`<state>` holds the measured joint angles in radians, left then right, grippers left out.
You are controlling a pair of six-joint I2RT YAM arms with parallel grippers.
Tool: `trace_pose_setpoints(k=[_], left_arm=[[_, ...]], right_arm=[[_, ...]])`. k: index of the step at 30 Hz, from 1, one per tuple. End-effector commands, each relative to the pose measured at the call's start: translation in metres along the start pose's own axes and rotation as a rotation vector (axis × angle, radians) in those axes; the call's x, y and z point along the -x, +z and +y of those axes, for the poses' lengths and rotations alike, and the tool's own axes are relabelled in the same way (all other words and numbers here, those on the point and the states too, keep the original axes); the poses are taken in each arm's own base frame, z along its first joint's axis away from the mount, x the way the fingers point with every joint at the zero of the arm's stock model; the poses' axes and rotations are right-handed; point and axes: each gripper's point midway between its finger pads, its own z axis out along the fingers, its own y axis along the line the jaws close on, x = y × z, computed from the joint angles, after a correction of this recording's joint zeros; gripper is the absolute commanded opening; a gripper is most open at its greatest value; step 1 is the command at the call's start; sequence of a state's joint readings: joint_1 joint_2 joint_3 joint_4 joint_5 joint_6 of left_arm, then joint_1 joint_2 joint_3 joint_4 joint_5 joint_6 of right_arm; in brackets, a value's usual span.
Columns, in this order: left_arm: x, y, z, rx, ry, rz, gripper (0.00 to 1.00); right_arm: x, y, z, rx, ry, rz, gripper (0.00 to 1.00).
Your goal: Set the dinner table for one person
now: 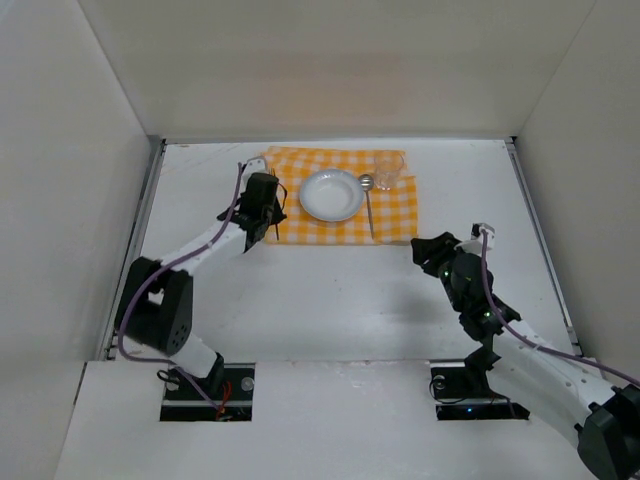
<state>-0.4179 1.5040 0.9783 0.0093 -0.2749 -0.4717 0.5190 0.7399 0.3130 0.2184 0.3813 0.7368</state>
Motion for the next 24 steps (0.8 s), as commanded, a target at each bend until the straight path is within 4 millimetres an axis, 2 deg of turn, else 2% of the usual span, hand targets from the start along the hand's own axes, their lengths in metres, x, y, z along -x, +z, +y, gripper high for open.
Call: trace_pose_setpoints(k=[1, 4, 11, 18, 24], left_arm=[[0.019, 0.018, -0.026, -0.103, 0.1, 0.007, 0.01], [0.021, 0.04, -0.033, -0.099, 0.128, 0.033, 0.01], [0.014, 0.071, -0.043, -0.115, 0.162, 0.081, 0.01], [-0.006, 0.095, -0.03, -0.07, 0.166, 0.134, 0.01], [-0.019, 0.105, -0.024, -0.054, 0.167, 0.16, 0.04]], right_arm=[[0.015, 0.0, 0.02, 0.065, 0.017, -0.05, 0.51], [0.015, 0.0, 0.021, 0.067, 0.016, -0.05, 0.52], [0.013, 0.001, 0.022, 0.071, 0.014, -0.041, 0.52], [0.014, 0.0, 0.022, 0.072, 0.014, -0.042, 0.52], [0.012, 0.001, 0.022, 0.07, 0.012, -0.038, 0.52]])
